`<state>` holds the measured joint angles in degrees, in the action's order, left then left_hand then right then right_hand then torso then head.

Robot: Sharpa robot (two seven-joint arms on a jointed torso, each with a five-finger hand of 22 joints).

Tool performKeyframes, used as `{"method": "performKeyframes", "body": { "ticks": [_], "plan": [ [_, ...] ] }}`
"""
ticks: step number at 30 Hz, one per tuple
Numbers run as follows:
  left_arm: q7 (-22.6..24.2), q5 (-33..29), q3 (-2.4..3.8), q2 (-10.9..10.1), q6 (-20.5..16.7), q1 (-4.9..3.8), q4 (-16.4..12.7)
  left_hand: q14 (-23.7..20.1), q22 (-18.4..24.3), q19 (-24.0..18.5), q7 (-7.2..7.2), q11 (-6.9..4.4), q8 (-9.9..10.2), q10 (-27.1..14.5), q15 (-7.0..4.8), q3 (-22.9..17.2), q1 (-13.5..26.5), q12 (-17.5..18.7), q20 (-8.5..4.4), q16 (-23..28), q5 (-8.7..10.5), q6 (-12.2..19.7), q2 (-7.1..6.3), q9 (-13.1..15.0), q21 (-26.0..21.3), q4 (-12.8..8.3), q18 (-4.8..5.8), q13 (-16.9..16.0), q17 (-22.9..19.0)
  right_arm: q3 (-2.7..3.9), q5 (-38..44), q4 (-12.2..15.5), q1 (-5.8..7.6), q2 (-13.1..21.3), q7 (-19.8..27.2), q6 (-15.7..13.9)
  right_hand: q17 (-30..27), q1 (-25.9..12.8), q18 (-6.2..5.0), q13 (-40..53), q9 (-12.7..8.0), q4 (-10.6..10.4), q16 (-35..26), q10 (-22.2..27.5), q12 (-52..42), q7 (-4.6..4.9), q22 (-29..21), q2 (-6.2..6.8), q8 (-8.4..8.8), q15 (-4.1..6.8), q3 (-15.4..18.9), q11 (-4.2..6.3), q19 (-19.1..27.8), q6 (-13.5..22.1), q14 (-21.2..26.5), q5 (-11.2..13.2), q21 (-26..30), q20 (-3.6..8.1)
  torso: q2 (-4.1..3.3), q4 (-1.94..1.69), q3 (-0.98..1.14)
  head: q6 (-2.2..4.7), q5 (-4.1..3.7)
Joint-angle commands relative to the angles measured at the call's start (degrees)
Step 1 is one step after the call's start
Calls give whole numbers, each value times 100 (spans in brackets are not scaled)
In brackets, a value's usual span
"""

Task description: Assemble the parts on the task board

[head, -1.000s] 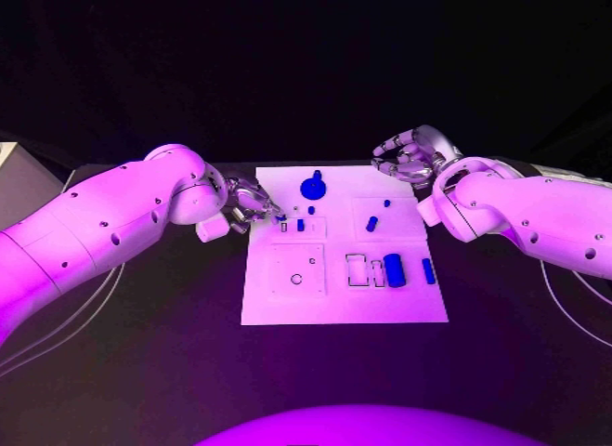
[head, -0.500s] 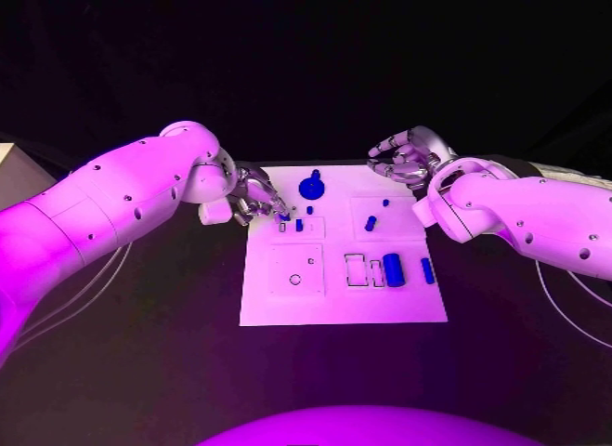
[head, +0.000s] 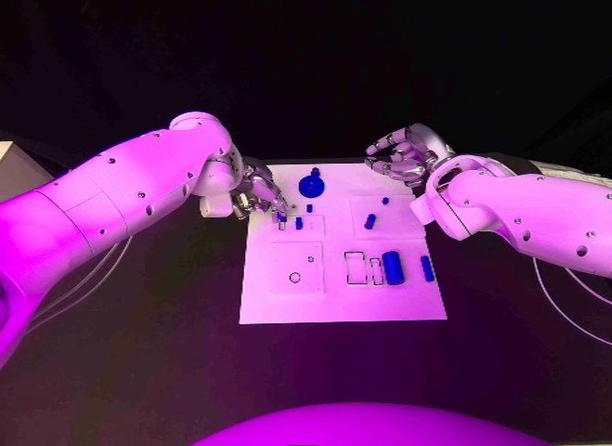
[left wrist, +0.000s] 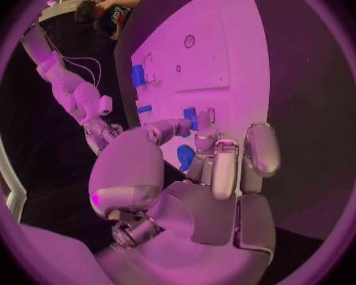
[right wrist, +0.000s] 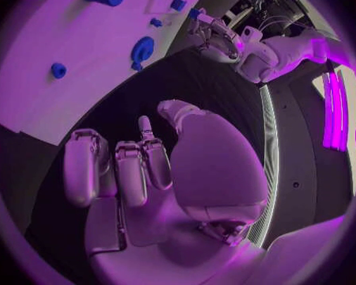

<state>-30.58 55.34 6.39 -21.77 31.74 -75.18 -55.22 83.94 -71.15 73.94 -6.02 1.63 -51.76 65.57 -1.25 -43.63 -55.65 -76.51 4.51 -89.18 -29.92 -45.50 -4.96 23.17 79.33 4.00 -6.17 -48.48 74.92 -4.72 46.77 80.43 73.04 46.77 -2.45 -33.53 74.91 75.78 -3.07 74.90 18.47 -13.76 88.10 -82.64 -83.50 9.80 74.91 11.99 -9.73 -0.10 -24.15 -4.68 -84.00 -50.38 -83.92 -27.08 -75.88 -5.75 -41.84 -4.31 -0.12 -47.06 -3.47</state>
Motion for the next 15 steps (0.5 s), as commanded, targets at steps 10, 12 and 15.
{"method": "performKeyframes", "body": {
  "ticks": [10, 12, 15],
  "plan": [
    [-55, 352, -111, 183, 205, -32, 242, 486, -18, 66, 10, -2, 41, 79, -51, -1428, 62, -33, 2, -28, -61, -72, 26, 0, 39, -1480, 94, -47, 1256, 2, 67, 2, -2, -34, 29, 58, 1099, -2, -29, 831, -3, 12, -14, -54, -27, -1, 253, 42, -31, 10, -31, -2, -174, 26, -505, -31, 12, 27, -10, 7, -8, 10, 28],
    [-53, 342, -141, 205, 204, -31, 270, 486, -18, 66, 10, -2, 41, 79, -51, -1428, 62, -33, 2, -28, -61, -72, 26, 0, 39, -1480, 94, -47, 1256, 2, 67, 2, -2, -38, 30, 59, 1099, -2, -29, 831, -3, 12, -14, -54, -27, -1, 253, 42, -31, 10, -31, -2, -174, 26, -505, -31, 12, 27, -9, 8, -8, 4, 30],
    [-53, 309, -175, 230, 218, -31, 305, 493, -22, 70, 12, -4, 45, 89, -53, -1424, 68, -35, 0, -31, -82, -80, 28, 2, 43, -1486, 95, -61, 1269, 2, 68, 3, -2, -40, 31, 59, 1099, -2, -29, 831, -3, 12, -14, -54, -27, -1, 253, 42, -31, 10, -31, -2, -174, 26, -505, -31, 12, 27, -6, 4, -8, -4, 28]
  ]
}}
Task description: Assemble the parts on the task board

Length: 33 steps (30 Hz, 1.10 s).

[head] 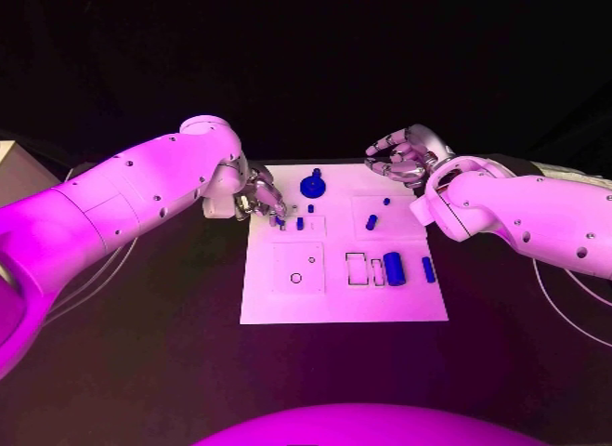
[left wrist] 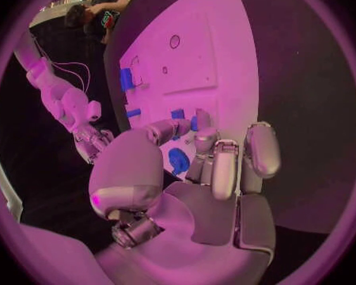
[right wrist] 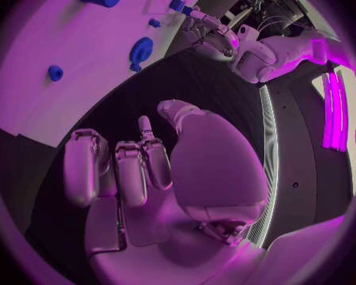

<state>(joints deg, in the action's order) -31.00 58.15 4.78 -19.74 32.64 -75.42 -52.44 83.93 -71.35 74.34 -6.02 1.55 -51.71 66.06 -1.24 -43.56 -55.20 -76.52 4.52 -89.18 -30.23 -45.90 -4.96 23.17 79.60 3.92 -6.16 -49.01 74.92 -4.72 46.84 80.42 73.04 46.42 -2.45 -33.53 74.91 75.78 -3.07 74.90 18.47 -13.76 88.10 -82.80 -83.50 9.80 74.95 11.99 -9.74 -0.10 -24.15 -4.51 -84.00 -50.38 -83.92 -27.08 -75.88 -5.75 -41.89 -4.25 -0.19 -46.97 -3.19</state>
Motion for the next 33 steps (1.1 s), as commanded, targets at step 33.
{"method": "performKeyframes", "body": {
  "ticks": [33],
  "plan": [
    [-6, -50, -65, 91, 227, -5, 43, 501, -10, 36, 23, -6, 56, 93, -60, -1394, 37, -51, -7, -34, -141, -70, 30, 9, 24, -1500, 97, -83, 1286, 2, 61, 2, -2, -23, 39, 55, 1099, -2, -29, 831, -3, 12, -14, -37, -27, -1, 249, 42, -31, 10, -32, -18, -174, 26, -505, -31, 12, 27, 4, -8, 7, -51, -17]
  ]
}}
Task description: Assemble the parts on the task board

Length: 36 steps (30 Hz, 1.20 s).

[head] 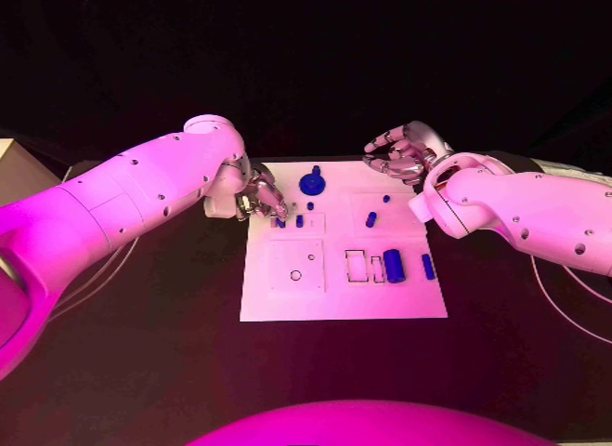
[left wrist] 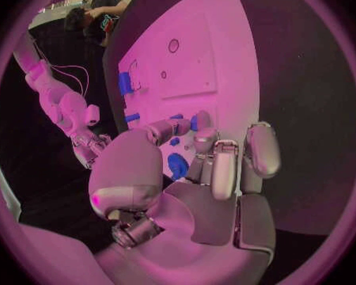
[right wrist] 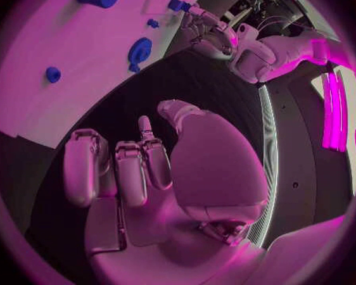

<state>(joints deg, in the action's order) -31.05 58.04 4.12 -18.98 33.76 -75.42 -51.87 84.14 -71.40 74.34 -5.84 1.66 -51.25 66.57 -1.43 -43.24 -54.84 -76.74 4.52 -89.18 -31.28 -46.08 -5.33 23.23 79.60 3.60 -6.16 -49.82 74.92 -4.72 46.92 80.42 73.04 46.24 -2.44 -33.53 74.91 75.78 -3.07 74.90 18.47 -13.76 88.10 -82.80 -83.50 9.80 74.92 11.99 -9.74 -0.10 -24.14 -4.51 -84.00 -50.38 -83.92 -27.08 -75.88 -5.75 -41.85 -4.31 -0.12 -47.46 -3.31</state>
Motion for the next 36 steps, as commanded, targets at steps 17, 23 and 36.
{"method": "performKeyframes", "body": {
  "ticks": [17, 23, 36],
  "plan": [
    [0, -14, -8, 38, 107, 0, 22, 482, -8, 40, 7, -19, 14, 49, -43, -1415, 3, -30, -8, -35, -56, -59, 67, 4, 26, -1472, 98, -12, 1290, 2, 53, 5, -2, -6, 37, 54, 1105, -13, -27, 829, -2, 43, -11, -37, -28, 1, 260, 56, -32, 11, -76, -19, -181, 28, -507, -43, 5, 28, -6, 1, -4, -24, -14],
    [1, -6, -21, 75, 74, 7, 44, 483, -4, 36, 8, -20, 17, 49, -44, -1411, 3, -29, -9, -35, -63, -62, 68, 5, 24, -1473, 97, -12, 1290, 2, 55, 12, -2, 2, 37, 50, 1105, -13, -27, 829, -2, 43, -11, -37, -28, 1, 260, 56, -32, 11, -76, -19, -181, 28, -507, -43, 5, 28, -12, 2, -7, -38, -22],
    [-16, 34, -110, 178, 74, 36, 171, 484, -5, 37, 8, -20, 19, 56, -44, -1405, 5, -31, -9, -36, -69, -65, 70, 6, 25, -1473, 97, -21, 1293, 2, 61, 31, -1, 19, 35, 47, 1105, -13, -27, 829, -2, 43, -11, -37, -28, 1, 260, 56, -32, 11, -76, -19, -181, 28, -507, -43, 5, 28, -7, 1, 3, -79, -45]
  ]
}}
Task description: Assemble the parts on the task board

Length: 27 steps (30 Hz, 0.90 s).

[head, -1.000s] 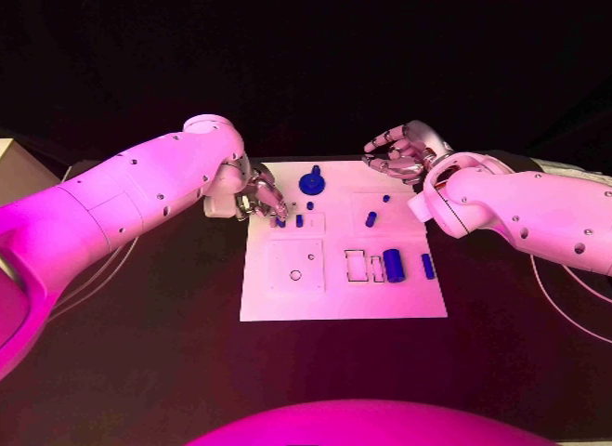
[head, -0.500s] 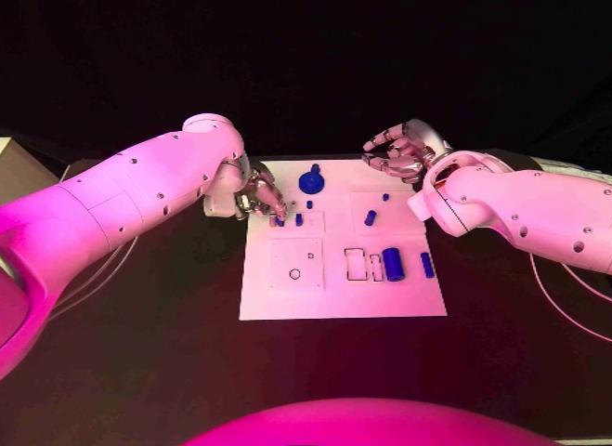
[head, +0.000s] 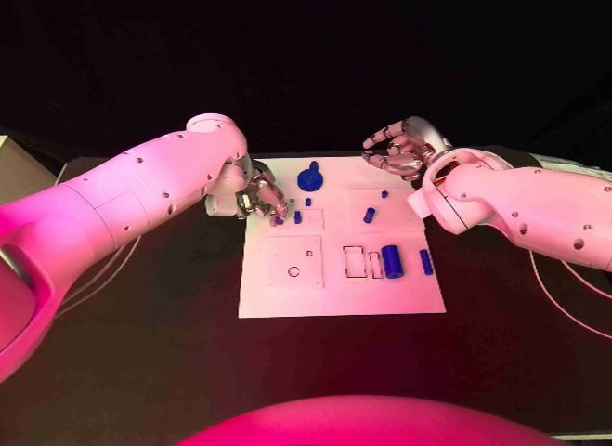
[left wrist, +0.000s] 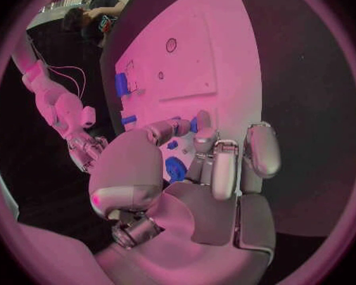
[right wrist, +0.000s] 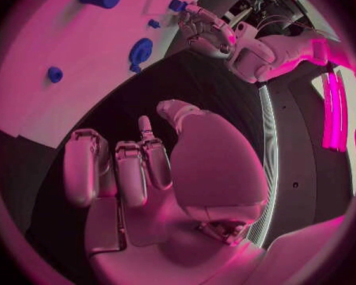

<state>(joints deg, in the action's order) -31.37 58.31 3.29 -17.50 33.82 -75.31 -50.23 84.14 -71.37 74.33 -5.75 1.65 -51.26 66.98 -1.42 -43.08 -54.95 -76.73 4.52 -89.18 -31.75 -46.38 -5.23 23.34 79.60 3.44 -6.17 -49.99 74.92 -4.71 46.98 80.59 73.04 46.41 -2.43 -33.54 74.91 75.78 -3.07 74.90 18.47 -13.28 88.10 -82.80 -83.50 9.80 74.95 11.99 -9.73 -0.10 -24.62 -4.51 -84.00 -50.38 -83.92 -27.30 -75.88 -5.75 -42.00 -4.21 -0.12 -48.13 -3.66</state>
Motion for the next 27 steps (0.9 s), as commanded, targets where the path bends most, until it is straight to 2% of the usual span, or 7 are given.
{"method": "performKeyframes", "body": {
  "ticks": [1, 9, 14, 15, 19, 25, 27],
  "plan": [
    [14, 8, -33, 31, 67, 27, 10, 485, -6, 37, -1, -20, 22, 16, -45, -1417, 16, -32, -10, -36, -26, -37, 61, -4, 25, -1458, 97, -6, 1294, 2, 56, 14, -1, 3, 35, 47, 1105, -13, -26, 829, -2, -5, -11, -37, -28, 1, 257, 56, -32, 11, -28, -19, -181, 28, -507, -21, 5, 28, 10, -10, 4, -16, -14],
    [13, 4, -74, 44, 3, 43, 14, 473, 16, 19, -9, -14, 40, -11, -39, -1301, 41, 0, -8, -30, -26, -31, 77, 9, 7, -1412, 94, 55, 1267, 2, 56, 25, 0, 1, 42, 46, 1105, -13, -26, 829, -2, -5, -11, -37, -28, 1, 257, 56, -32, 11, -28, -19, -181, 28, -507, -21, 5, 28, 20, -9, 2, -21, -27],
    [14, 30, -82, 20, -21, 46, 11, 425, 131, -55, -6, 12, -6, -67, -3, -661, 22, 70, 35, -6, 66, 115, 33, 144, -122, -1073, 83, 134, 1174, 2, 55, 27, 0, 10, 46, 43, 1105, -13, -26, 829, -2, -5, -11, -37, -28, 1, 257, 56, -32, 11, -28, -19, -181, 28, -507, -21, 5, 28, 21, -14, 2, -7, -37],
    [15, 40, -83, 14, -28, 47, 10, 383, 217, -105, 19, -4, -53, -170, -10, -161, 19, 136, 46, 14, 107, 250, -62, 224, -210, -854, 68, 289, 1097, 2, 54, 28, 0, 11, 46, 43, 1105, -13, -26, 829, -2, -5, -11, -37, -28, 1, 257, 56, -32, 11, -28, -19, -181, 28, -507, -21, 5, 28, 23, -13, 3, -6, -35],
    [20, 61, -84, -16, -62, 51, -4, 354, 290, -127, 27, -11, -59, -260, -14, 146, -105, 170, 34, 27, 107, 321, -143, 272, -280, -702, 58, 354, 1048, 2, 52, 30, 0, 15, 49, 42, 1095, -27, -31, 816, -2, 11, -16, -25, -18, 2, 238, 66, -31, 10, -51, -20, -176, 32, -505, -23, 28, 29, 23, -13, 0, -4, -39],
    [27, 71, -84, -80, -109, 64, -79, 333, 361, -117, 13, 3, 67, -308, -1, 950, -61, 137, 44, 36, 174, 286, -375, 247, -363, -87, 54, 335, 1016, 2, 47, 29, 0, 18, 53, 41, 1095, -27, -31, 816, -2, 11, -16, -25, -18, 2, 238, 66, -31, 10, -51, -20, -176, 32, -505, -23, 28, 29, 21, -12, -4, 5, -45],
    [28, 72, -84, -95, -117, 67, -99, 333, 369, -113, 8, 6, 90, -322, 1, 1090, -87, 137, 44, 36, 179, 277, -411, 243, -373, 30, 53, 337, 1017, 2, 45, 29, 0, 19, 54, 41, 1095, -27, -31, 816, -2, 11, -16, -25, -18, 2, 238, 66, -31, 10, -51, -20, -176, 32, -505, -23, 28, 29, 22, -13, -5, 4, -45]
  ]
}}
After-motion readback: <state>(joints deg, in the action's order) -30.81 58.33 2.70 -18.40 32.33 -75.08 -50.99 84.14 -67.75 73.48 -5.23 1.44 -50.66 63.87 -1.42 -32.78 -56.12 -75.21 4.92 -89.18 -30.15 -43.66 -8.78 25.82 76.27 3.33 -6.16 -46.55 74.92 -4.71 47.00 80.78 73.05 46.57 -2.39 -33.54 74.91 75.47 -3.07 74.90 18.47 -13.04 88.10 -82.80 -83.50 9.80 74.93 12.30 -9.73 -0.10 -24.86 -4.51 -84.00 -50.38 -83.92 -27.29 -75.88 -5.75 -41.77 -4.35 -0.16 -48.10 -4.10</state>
